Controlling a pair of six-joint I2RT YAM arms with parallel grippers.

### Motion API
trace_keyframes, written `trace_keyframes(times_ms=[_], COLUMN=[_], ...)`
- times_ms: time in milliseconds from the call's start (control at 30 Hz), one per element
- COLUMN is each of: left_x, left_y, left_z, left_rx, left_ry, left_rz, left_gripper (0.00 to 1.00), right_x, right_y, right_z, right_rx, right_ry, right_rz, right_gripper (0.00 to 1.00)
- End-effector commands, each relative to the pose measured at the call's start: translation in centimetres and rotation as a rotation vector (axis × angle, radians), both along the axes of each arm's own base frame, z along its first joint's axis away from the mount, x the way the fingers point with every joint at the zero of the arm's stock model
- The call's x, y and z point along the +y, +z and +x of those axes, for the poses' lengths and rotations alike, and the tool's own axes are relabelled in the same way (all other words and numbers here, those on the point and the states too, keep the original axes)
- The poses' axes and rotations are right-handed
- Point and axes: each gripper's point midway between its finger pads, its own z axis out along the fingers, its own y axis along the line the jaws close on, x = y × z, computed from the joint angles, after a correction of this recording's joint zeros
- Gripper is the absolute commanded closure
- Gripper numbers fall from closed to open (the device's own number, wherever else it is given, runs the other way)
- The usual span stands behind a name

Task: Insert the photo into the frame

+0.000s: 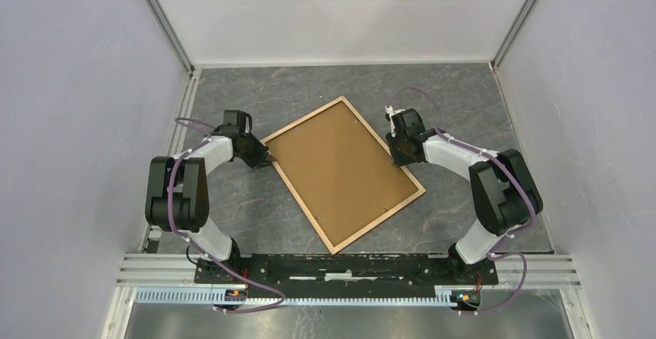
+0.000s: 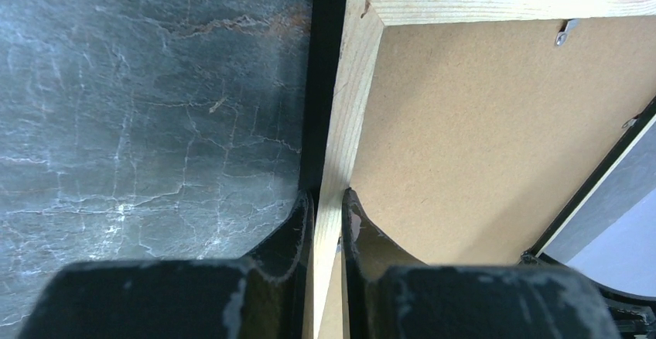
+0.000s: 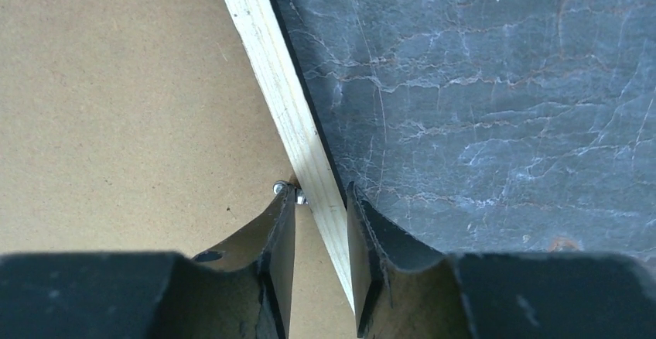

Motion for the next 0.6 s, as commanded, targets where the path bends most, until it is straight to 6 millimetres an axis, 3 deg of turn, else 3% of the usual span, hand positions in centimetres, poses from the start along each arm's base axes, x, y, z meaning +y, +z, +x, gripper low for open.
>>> trace_keyframes(times_ms=[0,300,400,567], left_x=[1.3,0.9,0.9,0.6], left_y=[-0.9,-1.1,-1.1,-0.7], left_z=[1.5,2.3,2.7,3.8], left_rx=[-0.005,-0.003,-0.010,-0.025], left_ry=[-0.024,-0.031,-0.038,-0.064], left_rz=[0.078,0.061,0.059,0.050], left_gripper=[0.98,0.98,0.98,0.98], right_x=[-3.5,-1.8,-1.5,-1.1], right_y=[-2.0,-1.7,-1.7,-1.9], right_z=[-1.9,0.4,0.6,0.8], right_rx=[0.111,-0.016,-0.044,-0.098], right_ry=[0.085,0.166,0.166,0.207], right_rz=[-0.201,-0.145,-0.133,-0.161], right_gripper=[0.71,0.88,1.00,1.00])
